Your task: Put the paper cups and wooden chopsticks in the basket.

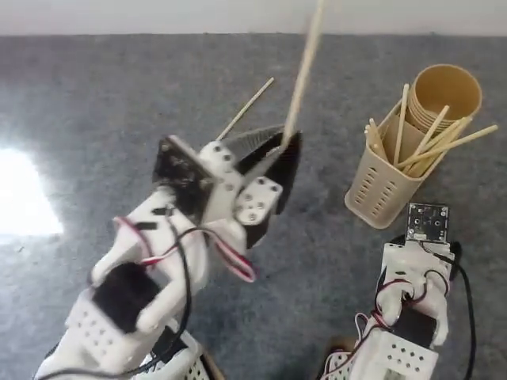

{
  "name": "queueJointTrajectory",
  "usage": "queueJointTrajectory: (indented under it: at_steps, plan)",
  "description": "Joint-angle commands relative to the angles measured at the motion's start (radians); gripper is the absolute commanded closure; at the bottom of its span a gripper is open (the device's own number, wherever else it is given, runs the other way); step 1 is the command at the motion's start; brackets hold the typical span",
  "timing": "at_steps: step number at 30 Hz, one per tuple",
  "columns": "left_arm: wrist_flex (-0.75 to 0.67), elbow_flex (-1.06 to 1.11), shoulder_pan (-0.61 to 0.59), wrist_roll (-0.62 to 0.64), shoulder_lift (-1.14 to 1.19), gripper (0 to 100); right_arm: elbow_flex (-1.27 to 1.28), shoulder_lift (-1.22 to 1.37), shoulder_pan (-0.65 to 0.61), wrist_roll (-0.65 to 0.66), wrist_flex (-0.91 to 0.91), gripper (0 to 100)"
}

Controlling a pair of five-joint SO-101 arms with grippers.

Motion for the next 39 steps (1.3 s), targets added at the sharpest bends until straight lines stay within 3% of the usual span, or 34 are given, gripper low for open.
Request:
queueJointTrajectory:
  at_steps: [1,6,8,20,25,31,39]
  plan:
    - [-0.167,-0.005,0.081,-0.009,0.103,99,0.002,-0.007,-0.010,0.014,-0.018,69.6]
    - [-0.486,-0.018,0.150,-0.017,0.334,99,0.003,-0.007,-0.010,0.014,-0.018,69.6]
    - [-0.549,-0.061,0.157,-0.017,0.430,99,0.003,-0.007,-0.010,0.014,-0.016,69.6]
    - [-0.549,-0.573,0.147,-0.017,1.016,99,0.011,-0.007,-0.012,0.015,-0.022,69.6]
    - [-0.549,-0.645,0.152,-0.017,1.172,98,0.011,-0.007,-0.012,0.015,-0.022,69.6]
    - [-0.545,-0.645,0.133,-0.011,1.208,88,0.012,-0.007,-0.012,0.015,-0.022,69.6]
    - [-0.457,-0.648,0.138,-0.017,1.135,87,0.012,-0.007,-0.012,0.015,-0.022,69.6]
